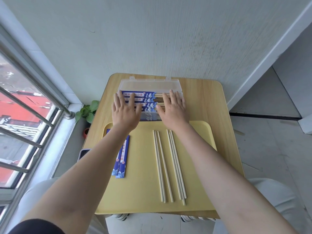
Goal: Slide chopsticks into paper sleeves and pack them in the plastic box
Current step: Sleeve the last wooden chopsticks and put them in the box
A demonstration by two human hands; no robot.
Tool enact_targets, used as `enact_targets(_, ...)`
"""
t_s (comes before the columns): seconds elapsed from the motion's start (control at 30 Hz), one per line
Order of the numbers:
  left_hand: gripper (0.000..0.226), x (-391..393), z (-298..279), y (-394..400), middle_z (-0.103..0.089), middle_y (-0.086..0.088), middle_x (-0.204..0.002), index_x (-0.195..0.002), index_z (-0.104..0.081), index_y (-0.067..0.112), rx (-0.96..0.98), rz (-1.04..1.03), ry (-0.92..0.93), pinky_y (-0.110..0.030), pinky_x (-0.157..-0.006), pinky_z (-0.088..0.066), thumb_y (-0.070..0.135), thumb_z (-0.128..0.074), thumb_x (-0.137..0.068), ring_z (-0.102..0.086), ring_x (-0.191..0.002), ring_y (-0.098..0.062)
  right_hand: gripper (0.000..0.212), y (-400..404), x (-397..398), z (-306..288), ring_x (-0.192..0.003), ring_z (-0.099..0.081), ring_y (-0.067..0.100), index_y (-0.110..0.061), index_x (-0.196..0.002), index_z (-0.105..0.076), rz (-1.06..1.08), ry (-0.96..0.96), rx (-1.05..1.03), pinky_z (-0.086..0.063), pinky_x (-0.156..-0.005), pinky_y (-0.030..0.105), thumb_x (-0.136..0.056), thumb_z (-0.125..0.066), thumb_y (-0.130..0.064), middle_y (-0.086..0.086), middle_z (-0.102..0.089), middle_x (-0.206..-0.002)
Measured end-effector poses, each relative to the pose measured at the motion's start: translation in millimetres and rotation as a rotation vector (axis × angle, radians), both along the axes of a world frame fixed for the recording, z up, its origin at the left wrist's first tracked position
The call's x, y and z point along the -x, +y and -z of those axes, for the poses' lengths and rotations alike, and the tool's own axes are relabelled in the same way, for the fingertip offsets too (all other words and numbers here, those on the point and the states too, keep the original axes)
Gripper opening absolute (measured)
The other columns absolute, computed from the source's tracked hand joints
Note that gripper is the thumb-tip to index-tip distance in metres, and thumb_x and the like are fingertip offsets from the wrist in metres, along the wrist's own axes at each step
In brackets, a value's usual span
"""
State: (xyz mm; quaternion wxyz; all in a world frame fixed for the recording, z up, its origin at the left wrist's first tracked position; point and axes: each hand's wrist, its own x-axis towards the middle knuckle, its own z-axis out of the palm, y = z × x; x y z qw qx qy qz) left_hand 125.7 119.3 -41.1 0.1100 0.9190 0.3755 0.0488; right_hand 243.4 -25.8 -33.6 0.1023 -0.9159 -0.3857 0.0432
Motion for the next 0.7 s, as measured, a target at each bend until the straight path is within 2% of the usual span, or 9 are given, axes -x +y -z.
enact_targets(0.07,0.062,0.0,2.2,-1.2,0.000,-0.022,-0.166,-0.158,-0.017,0.022,0.017,0.015,0.016,-0.045,-0.123,-0.006,0.049,-0.023,-0.103,0.004,-0.154,-0.035,0.069,4.3,-1.6,-0.4,-0.155,0.002,0.027,-0.019,-0.160,-0.014,-0.009,0.011,0.027,0.004,-0.125,0.044,-0.104,-0.022,-0.058,0.010,-0.002,-0.168)
enact_targets(0.33,0.065,-0.5,1.0,-1.6,-0.001,-0.021,-0.166,-0.161,-0.011,0.023,0.010,0.034,0.091,-0.042,-0.125,0.000,0.052,-0.017,-0.103,0.003,-0.154,-0.033,0.071,9.4,2.7,4.5,-0.155,-0.002,0.025,-0.019,-0.160,-0.013,-0.005,0.005,0.093,0.002,-0.125,0.046,-0.103,-0.012,-0.060,0.005,0.000,-0.168)
enact_targets(0.5,0.065,-2.9,-3.1,-0.9,0.002,-0.018,-0.167,-0.161,-0.005,0.026,0.001,0.030,0.187,-0.047,-0.123,0.008,0.054,-0.011,-0.103,0.006,-0.154,-0.031,0.070,10.6,0.7,-1.3,-0.155,0.001,0.024,-0.020,-0.160,-0.012,-0.020,0.056,0.119,0.004,-0.124,0.044,-0.103,-0.013,-0.061,0.005,0.003,-0.168)
enact_targets(0.63,0.064,3.0,-14.9,-3.9,0.009,-0.017,-0.166,-0.161,-0.003,0.027,0.021,0.059,0.121,-0.047,-0.123,0.010,0.054,-0.012,-0.104,0.013,-0.153,-0.031,0.067,5.4,7.8,-6.4,-0.155,0.003,0.021,-0.015,-0.160,-0.014,-0.024,0.009,-0.040,0.002,-0.125,0.042,-0.106,-0.022,-0.053,0.006,-0.002,-0.168)
enact_targets(0.7,0.062,7.2,-21.1,-7.4,0.012,-0.013,-0.167,-0.160,-0.002,0.029,-0.051,0.107,0.050,-0.046,-0.122,0.011,0.053,-0.015,-0.104,0.017,-0.153,-0.029,0.058,3.9,17.7,-12.9,-0.153,-0.013,0.028,-0.007,-0.154,-0.031,-0.033,-0.042,-0.203,-0.008,-0.124,0.044,-0.107,-0.035,-0.040,0.012,-0.020,-0.165)
